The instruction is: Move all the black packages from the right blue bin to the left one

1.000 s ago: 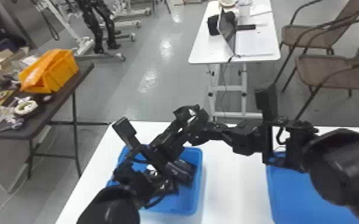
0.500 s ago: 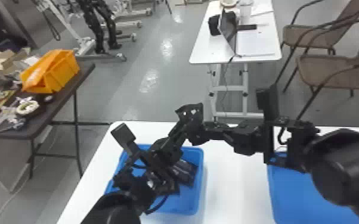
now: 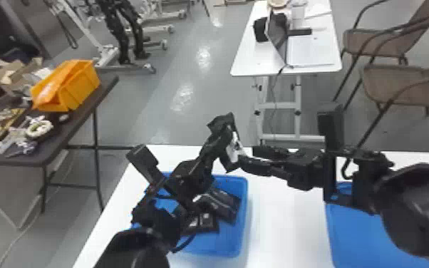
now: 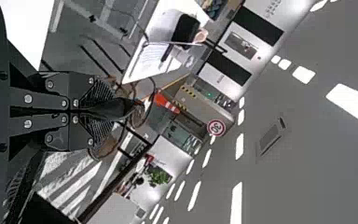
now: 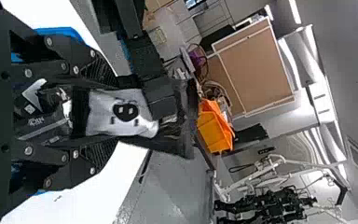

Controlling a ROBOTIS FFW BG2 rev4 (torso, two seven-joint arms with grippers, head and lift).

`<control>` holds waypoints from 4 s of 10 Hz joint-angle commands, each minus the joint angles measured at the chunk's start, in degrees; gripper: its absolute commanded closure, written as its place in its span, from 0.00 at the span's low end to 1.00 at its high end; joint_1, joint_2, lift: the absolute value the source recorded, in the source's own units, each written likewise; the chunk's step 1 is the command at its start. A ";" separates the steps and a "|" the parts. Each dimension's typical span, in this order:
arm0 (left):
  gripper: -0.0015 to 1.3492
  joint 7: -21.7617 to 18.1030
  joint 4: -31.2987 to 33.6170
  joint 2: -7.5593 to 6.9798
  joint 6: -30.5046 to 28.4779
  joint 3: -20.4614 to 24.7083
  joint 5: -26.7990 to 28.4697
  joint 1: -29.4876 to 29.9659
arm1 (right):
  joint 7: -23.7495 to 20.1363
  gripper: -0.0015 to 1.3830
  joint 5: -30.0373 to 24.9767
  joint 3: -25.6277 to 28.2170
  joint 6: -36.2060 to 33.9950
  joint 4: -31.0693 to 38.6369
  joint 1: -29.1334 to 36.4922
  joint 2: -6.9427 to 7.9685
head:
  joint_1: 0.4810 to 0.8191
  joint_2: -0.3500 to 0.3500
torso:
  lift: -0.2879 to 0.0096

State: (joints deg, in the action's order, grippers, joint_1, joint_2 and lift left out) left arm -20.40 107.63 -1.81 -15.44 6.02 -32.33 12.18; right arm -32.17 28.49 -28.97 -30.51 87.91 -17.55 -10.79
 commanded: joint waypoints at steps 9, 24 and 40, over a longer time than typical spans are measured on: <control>0.91 5.81 1.35 1.96 16.15 9.27 35.67 14.10 | 6.69 0.15 -15.13 33.27 4.32 19.23 26.42 9.38 | 0.63 0.84 | 0.83; 0.17 9.07 5.75 1.96 29.15 4.35 26.79 23.85 | 11.26 0.15 -24.45 35.03 22.07 27.23 46.37 10.84 | 0.63 0.68 | 0.83; 0.17 8.98 5.92 1.96 32.23 1.89 29.08 30.62 | 13.28 0.15 -30.95 34.50 26.03 30.13 58.94 10.84 | 0.63 0.61 | 0.83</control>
State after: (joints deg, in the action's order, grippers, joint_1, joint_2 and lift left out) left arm -11.43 113.68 -0.17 16.77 7.91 -3.16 42.87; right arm -18.93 -2.36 5.61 -4.41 118.10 41.53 0.00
